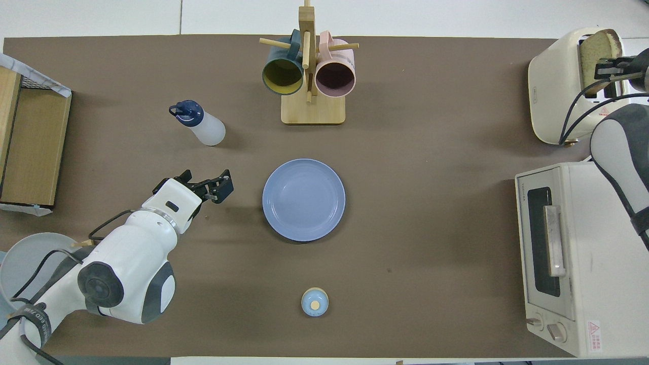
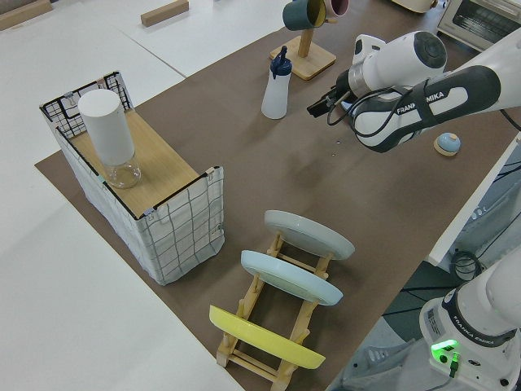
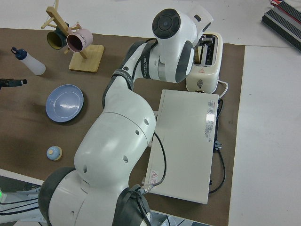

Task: Put bread on plate and add seasoning
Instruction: 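Reach the left gripper to the bottle while the right gripper reaches the toaster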

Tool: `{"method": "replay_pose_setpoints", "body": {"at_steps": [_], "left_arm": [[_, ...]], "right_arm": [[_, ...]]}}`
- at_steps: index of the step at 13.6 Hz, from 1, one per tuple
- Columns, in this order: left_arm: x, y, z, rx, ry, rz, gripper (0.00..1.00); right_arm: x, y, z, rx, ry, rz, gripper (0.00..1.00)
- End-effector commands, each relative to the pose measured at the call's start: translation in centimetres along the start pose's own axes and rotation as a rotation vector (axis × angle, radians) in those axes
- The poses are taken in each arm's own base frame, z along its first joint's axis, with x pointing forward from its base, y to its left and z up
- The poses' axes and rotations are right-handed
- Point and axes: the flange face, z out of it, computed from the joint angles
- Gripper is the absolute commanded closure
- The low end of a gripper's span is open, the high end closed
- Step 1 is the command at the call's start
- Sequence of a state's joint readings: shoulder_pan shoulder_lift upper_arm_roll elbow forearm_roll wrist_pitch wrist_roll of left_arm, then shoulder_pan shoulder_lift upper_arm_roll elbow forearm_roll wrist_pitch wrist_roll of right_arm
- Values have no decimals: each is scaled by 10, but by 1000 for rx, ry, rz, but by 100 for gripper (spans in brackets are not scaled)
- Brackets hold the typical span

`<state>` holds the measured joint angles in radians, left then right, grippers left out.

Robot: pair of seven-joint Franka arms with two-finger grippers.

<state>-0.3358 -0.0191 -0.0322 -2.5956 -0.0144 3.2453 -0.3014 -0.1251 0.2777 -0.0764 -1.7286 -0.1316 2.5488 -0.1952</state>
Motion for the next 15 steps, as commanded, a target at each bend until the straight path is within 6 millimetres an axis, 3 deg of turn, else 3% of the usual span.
{"method": "replay_pose_setpoints", "body": {"at_steps": [1,5,7,10,15], "left_arm": [[1,-1,6,-7,24,-14,0],[16,0,28,-3,26,-15,0],[20,0,35,-1,24,-12,0],[30,-6,48,12,26,-13,0],[44,-20,62,36,34,-24,0]], "right_arm": [[5,5,-4,-45,-23,-86,100],[35,1,-51,-106,-109,-176,100],[45,-21,-91,-94,-137,-239,100],[42,-80,-149,-36,-219,-282,100],[29,-192,-183,28,-292,-202,100]]}}
